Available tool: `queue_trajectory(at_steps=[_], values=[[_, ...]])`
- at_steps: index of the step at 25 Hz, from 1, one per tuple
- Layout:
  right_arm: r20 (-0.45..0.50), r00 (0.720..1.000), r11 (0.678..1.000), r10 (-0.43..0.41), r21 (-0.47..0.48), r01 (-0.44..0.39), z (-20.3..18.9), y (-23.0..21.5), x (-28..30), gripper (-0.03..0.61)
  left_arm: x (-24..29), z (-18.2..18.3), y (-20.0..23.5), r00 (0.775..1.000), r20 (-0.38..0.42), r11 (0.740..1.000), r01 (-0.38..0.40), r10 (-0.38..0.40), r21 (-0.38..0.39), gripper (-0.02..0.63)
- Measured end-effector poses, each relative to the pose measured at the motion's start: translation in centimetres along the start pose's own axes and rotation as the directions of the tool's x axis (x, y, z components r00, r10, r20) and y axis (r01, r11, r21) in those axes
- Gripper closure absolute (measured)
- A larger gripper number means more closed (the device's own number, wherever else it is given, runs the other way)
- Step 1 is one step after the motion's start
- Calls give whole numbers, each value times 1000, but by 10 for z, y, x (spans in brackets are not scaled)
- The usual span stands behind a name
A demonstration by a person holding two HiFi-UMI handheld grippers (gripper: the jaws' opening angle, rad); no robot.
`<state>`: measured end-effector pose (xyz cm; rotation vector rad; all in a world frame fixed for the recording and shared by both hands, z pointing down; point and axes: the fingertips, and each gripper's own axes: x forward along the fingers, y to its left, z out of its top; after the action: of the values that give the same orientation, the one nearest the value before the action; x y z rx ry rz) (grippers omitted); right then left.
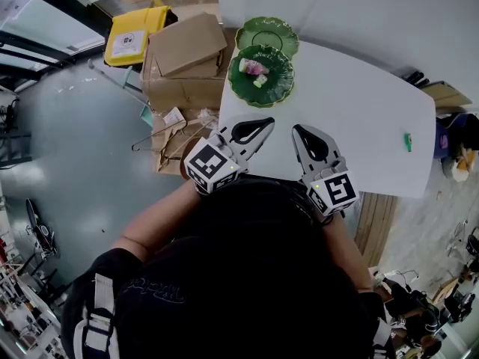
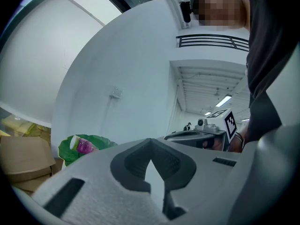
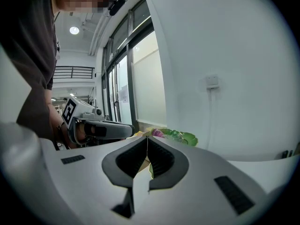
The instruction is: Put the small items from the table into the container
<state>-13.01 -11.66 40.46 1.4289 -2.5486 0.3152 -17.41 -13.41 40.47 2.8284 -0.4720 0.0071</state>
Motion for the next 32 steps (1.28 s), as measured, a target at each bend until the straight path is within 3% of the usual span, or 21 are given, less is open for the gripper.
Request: queue_trajectory(at_steps=[8,12,25,32], values=[[17,995,994,-99,47,98,-16,-37,-49,560,49,-3,-31,997,-3,997,81,-81,20,609],[43,983,982,-180,71,177,-26,-66,-103,560,93,-6,-69,989,-27,989,143,-142,38,609],[102,909,910,-404,148,388,-79,-157,-357,560,241,-45,-284,946,-76,946,318,-314,59,609],[111,843,844,-527,184,504,-112,-187,-482,560,306,-85,-394,896,-150,902,429,-419,45,609]])
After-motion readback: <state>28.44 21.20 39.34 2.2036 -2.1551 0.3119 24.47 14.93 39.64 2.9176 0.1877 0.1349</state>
